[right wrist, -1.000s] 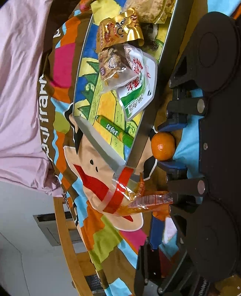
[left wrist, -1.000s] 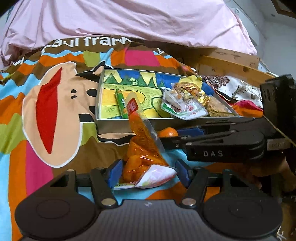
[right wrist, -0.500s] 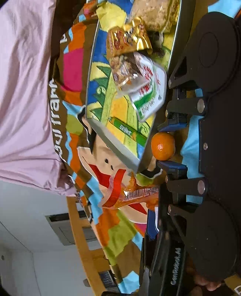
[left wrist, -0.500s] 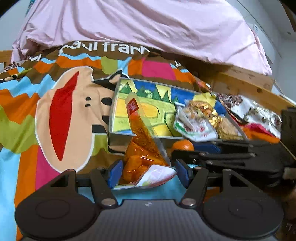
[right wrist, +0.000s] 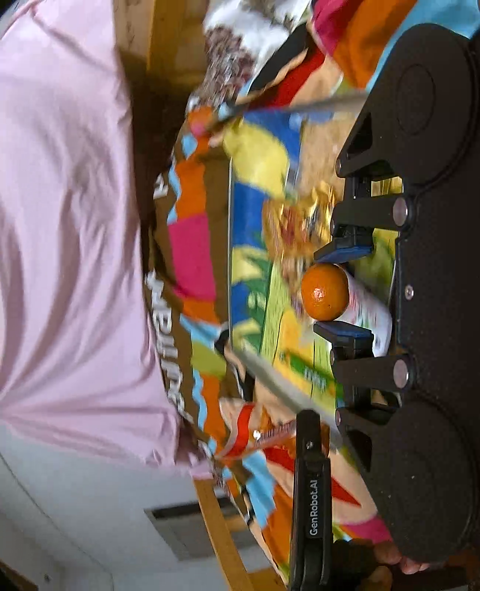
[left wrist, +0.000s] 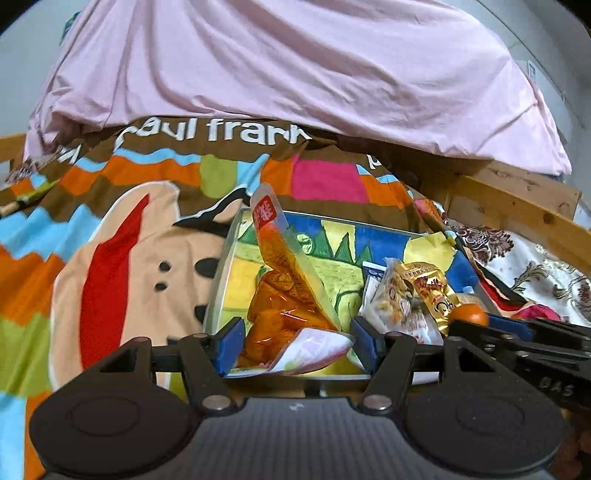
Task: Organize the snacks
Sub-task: 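Carry the orange snack into the tin box while the right tool carries the orange there, then open both tools inside the tin box to release the snack and orange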
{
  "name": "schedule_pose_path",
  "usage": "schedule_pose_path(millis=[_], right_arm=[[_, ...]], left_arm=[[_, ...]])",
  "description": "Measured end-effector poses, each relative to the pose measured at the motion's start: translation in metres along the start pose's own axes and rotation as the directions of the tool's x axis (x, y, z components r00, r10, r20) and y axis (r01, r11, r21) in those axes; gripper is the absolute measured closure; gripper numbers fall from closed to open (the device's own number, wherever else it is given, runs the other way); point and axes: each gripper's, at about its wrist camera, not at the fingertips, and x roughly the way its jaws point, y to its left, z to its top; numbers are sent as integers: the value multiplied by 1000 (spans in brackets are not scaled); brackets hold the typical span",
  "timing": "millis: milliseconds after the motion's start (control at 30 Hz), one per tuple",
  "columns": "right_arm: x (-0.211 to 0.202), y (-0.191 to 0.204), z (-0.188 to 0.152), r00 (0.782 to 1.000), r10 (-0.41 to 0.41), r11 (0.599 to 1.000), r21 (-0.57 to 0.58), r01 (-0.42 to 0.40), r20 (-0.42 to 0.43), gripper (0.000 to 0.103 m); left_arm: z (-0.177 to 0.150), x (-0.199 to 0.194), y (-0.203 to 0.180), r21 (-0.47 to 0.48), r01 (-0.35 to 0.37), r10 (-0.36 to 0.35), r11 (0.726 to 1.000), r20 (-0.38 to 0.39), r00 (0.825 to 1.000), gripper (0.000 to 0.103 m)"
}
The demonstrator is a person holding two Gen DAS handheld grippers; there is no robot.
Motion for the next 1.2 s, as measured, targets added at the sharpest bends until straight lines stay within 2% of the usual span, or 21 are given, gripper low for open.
schedule_pose_path(millis=[100, 200, 333, 533, 1200], right_arm=[[6, -12, -3, 999, -27, 999, 17, 27, -27, 67], [13, -19, -7, 997, -33, 999, 35, 36, -63, 67], [19, -14, -10, 995, -31, 999, 10, 32, -99, 67], [27, -7, -15, 991, -28, 1000, -14, 26, -131, 67], [29, -7, -16, 990, -28, 1000, -7, 28, -137, 66]], left_arm=[[5, 15, -8, 13, -7, 7, 1000, -22, 1000, 36], [10, 30, -9, -14, -19, 19, 1000, -46, 999, 36], [13, 47, -7, -29, -45, 42, 999, -81, 996, 36], [11, 61, -14, 8, -40, 40, 999, -120, 992, 36], [6, 76, -13, -5, -42, 41, 999, -177, 983, 36]])
